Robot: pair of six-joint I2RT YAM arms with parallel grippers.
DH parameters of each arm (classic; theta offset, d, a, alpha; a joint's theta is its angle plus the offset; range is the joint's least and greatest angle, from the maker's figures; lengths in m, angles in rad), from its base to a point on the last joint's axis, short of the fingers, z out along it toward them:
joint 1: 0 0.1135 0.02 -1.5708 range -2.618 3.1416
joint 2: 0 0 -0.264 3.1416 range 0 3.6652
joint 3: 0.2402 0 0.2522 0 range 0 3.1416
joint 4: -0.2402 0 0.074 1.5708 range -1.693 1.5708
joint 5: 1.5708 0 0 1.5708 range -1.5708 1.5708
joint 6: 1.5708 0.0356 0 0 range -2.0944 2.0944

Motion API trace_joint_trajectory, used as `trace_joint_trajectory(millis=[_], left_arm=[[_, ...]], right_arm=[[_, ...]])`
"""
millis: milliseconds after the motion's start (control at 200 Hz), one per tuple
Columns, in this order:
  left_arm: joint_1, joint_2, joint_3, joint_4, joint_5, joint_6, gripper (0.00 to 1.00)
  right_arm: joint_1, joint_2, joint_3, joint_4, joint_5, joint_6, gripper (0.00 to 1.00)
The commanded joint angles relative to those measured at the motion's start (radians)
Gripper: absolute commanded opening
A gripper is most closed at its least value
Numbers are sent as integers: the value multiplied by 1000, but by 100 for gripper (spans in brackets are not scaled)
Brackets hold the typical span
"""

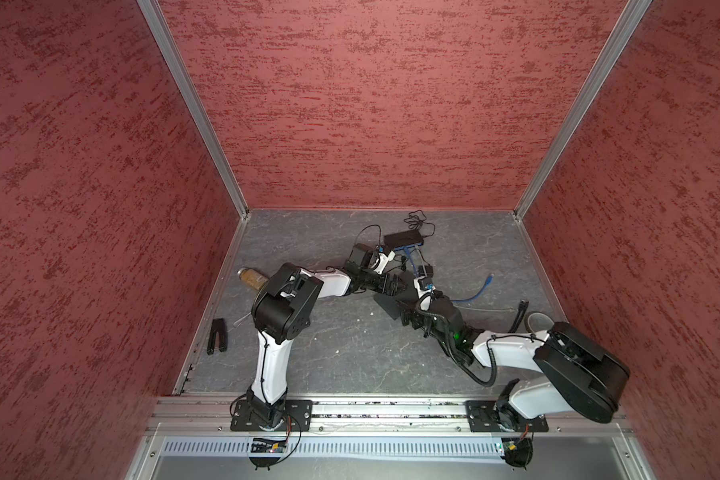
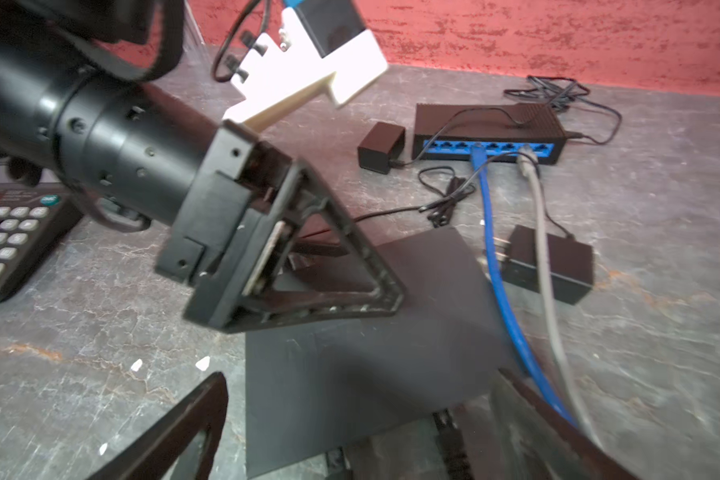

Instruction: Insert the plug into the switch port

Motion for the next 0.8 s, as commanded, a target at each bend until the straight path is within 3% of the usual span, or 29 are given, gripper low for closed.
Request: trace_joint_trajectory(millis=[0,160,331,546,796], left_arm=[[20,-24,-23,-112,-59,28,99],[44,-110,-27,-143,-104,74,99],[97,-254,-111,-109,-162,101,100],[197,-383,-209,-82,-201,95,100],[363,-537,-359,-9,-249,88,100]], right_arm=[[-38,-48,85,-156,54,25,99],[-126,-106,160,-303,65,32,99],[-306,-134,237,-418,42,-29,99],[-473,-50,259,-351,-4,-140,99],[-627,13,184,-94,-113,-244,99]])
